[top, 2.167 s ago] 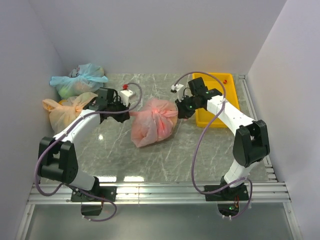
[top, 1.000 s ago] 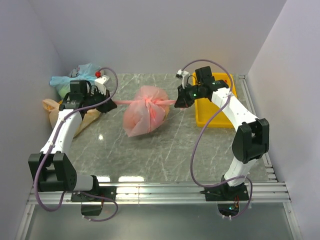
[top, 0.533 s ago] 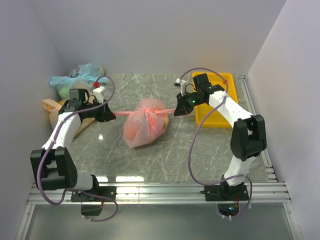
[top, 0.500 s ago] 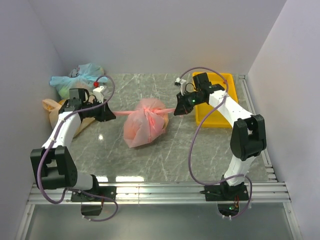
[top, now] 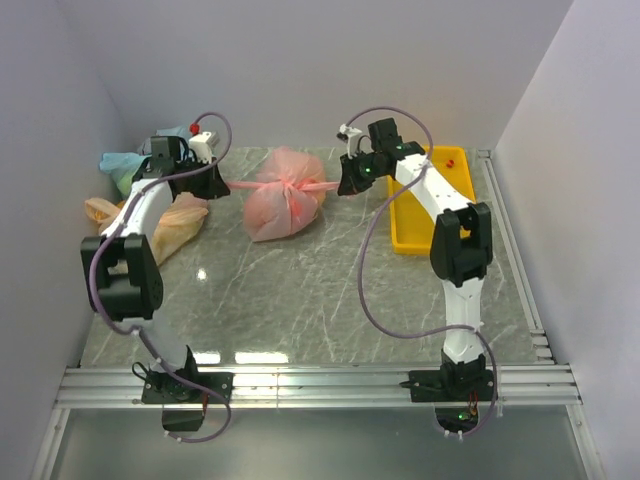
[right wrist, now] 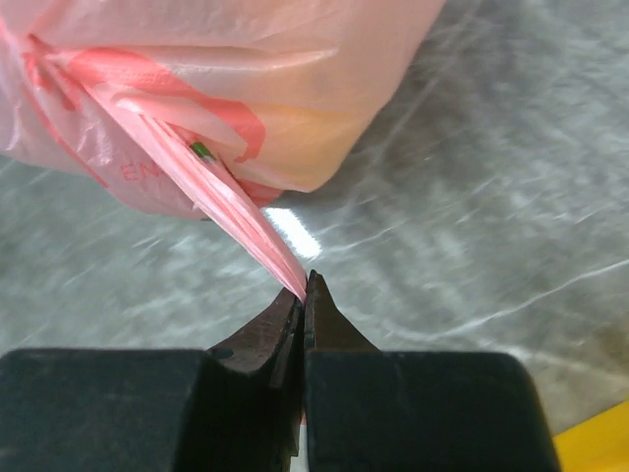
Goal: Place the fake fruits into the plastic bag and tie a complex knot
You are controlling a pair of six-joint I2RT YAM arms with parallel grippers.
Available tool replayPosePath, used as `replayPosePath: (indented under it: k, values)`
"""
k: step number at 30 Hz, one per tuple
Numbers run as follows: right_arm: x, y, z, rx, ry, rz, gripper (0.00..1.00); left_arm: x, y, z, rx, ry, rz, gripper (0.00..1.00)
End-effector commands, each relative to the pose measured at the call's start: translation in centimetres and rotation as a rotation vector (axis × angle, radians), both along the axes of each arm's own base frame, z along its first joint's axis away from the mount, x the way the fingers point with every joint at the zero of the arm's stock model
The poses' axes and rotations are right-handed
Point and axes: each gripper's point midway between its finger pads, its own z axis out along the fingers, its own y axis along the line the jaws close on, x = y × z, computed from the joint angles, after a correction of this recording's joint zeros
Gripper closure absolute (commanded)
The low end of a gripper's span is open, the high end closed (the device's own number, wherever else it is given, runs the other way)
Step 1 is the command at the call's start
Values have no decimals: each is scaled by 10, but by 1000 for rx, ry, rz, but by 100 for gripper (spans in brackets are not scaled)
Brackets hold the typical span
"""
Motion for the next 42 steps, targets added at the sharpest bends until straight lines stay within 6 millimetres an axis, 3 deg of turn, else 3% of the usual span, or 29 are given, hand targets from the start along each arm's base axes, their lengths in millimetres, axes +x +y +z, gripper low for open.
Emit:
replayPosePath:
  k: [1, 2, 3, 4, 7, 10, 11, 12, 14, 15, 16, 17, 21, 25, 28, 29, 31, 34, 36, 37, 39, 40, 42]
  values:
    - [46, -82, -30, -254, -43, -261, 100, 40, 60, -7, 158, -31, 216, 97]
    - [50, -83, -33, -262, -55, -265, 95, 48, 58, -17, 160, -15, 211, 94]
    - [54, -84, -37, -271, -60, -263, 83, 52, 56, -21, 163, -9, 210, 84]
    - [55, -82, -37, -271, -73, -250, 59, 56, 56, -23, 168, -4, 219, 77]
    - [58, -81, -23, -255, -101, -244, 40, 65, 57, -24, 159, 7, 241, 50]
    - [53, -81, -3, -230, -119, -239, 31, 70, 64, -4, 162, -25, 274, 22]
    - [49, -82, 0, -224, -114, -241, 30, 72, 63, 14, 160, -57, 269, 20]
    - [45, -86, 15, -211, -130, -249, 27, 66, 64, 19, 161, -37, 266, 8]
    - [33, -87, 23, -191, -117, -254, 25, 61, 69, 47, 161, -71, 277, 7]
    - [27, -93, 44, -169, -145, -269, 24, 57, 68, 56, 140, -74, 269, 1]
    - [22, -94, 52, -143, -139, -281, 11, 45, 72, 57, 130, -39, 266, 1]
    - [9, -97, 66, -118, -148, -285, 10, 36, 71, 71, 125, -54, 260, 1]
    - [-27, -101, 91, -8, -137, -294, 6, 4, 74, 87, 162, -81, 255, 1]
    - [-52, -108, 104, 34, -165, -388, 4, -24, 69, 86, 212, -102, 231, 1]
    - [-75, -113, 107, 58, -212, -409, 3, -46, 60, 75, 228, -81, 222, 1]
    - [-92, -115, 99, 57, -211, -406, 3, -57, 57, 68, 239, -69, 216, 1]
    - [-105, -116, 93, 69, -224, -412, 2, -68, 46, 61, 247, -63, 195, 1]
    - [-136, -121, 62, 49, -202, -428, 2, -91, 30, 50, 242, -65, 158, 1]
    - [-150, -121, 65, 60, -241, -422, 2, -108, 20, 40, 232, -58, 136, 1]
    - [-158, -122, 53, 50, -229, -426, 1, -112, 19, 37, 227, -53, 138, 1]
    - [-170, -122, 53, 63, -248, -419, 1, -125, 4, 29, 222, -46, 110, 0]
    - [-178, -121, 42, 57, -228, -414, 1, -128, 2, 27, 216, -42, 114, 1]
    - [-188, -122, 39, 80, -222, -431, 1, -136, -1, 22, 206, -36, 119, 0]
